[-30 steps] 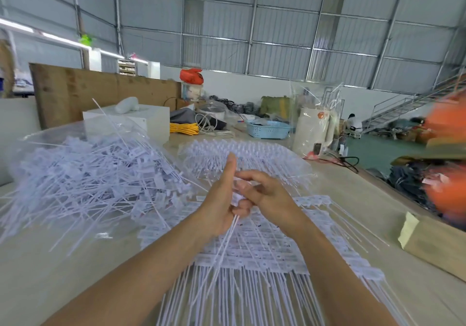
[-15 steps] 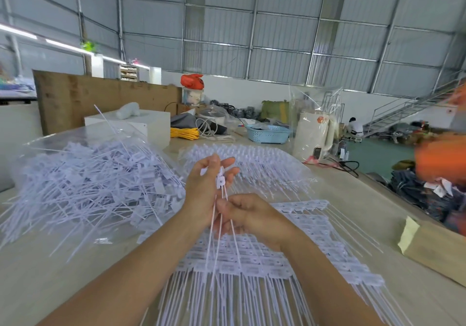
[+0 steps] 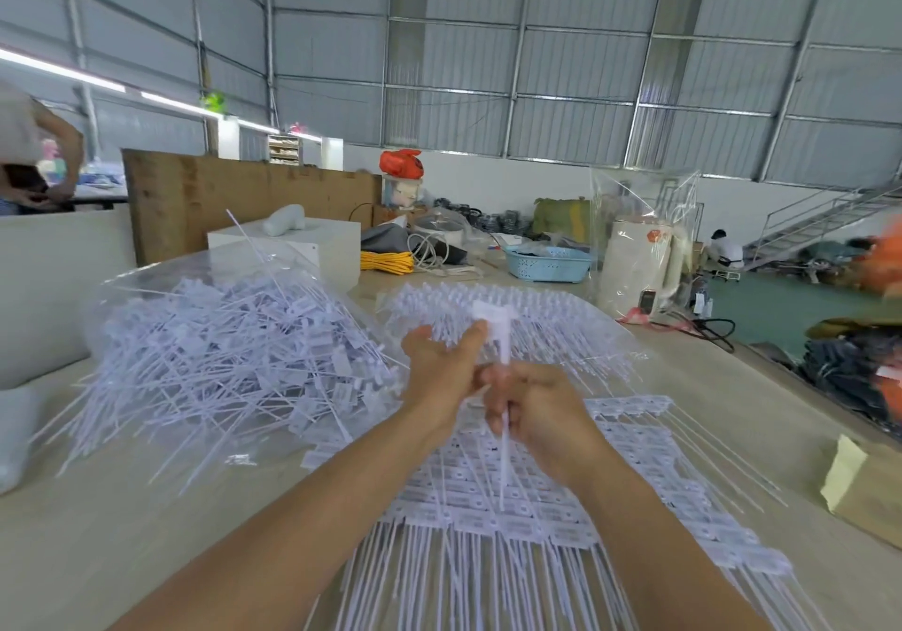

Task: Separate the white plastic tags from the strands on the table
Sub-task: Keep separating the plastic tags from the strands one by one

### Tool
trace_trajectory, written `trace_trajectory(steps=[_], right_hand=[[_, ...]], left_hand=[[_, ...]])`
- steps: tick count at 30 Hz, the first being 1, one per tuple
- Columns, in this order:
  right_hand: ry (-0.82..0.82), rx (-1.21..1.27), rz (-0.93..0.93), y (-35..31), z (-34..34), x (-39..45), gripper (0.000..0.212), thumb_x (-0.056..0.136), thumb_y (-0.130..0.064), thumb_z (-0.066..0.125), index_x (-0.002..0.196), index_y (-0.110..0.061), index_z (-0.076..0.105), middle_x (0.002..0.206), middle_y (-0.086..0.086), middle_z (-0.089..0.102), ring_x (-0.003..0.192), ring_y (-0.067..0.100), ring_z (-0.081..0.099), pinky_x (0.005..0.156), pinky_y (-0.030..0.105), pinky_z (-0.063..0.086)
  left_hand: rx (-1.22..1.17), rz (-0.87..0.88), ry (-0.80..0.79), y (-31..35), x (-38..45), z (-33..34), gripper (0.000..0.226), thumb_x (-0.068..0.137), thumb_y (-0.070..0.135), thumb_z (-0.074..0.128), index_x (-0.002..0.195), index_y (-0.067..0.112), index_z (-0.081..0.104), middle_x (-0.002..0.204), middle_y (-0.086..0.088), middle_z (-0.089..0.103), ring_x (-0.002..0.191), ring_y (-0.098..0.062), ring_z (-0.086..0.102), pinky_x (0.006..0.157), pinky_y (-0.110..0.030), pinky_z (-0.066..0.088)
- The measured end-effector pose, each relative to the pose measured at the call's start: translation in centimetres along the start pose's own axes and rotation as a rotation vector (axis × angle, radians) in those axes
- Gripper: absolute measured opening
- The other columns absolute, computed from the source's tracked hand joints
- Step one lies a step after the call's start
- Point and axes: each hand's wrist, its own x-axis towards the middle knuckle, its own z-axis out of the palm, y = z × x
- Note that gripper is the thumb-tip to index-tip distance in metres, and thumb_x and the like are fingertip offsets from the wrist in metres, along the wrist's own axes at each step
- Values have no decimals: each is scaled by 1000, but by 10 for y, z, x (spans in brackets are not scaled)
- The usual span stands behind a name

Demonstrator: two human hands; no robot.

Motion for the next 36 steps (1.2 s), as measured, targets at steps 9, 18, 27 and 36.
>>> trace_trajectory(steps=[9, 18, 27, 36], right_hand=[[35, -216, -111, 4, 6, -4, 38, 97, -5, 43, 66, -11, 63, 49, 8, 60, 46, 17, 60, 53, 30, 52], [-32, -274, 50, 20, -1, -1, 8, 90, -9, 59, 88, -6, 67, 68, 7, 70, 55, 19, 63, 52, 26, 49], [-56, -298, 74, 24, 1, 3, 11, 87, -5, 62, 80, -2, 70, 64, 12, 69, 47, 19, 61, 42, 21, 45], [-35, -310, 38, 24, 0, 4, 9, 85, 1, 61, 81, 0, 69, 64, 16, 69, 48, 23, 61, 41, 21, 48]], left_hand=[[254, 89, -236, 3, -18, -1, 27, 95, 14, 55, 73, 4, 67, 60, -6, 68, 30, -17, 48, 41, -24, 45], [228, 380, 95, 57, 20, -101, 31, 101, 14, 43, 85, 6, 68, 49, 6, 57, 38, -2, 43, 38, -13, 33], [1763, 166, 361, 39, 65, -224, 28, 93, 4, 46, 119, 5, 57, 125, -18, 46, 108, -29, 56, 89, -33, 48], [2130, 41, 317, 38, 74, -218, 40, 96, 14, 42, 134, 4, 44, 138, -19, 37, 127, -33, 35, 104, -44, 36]])
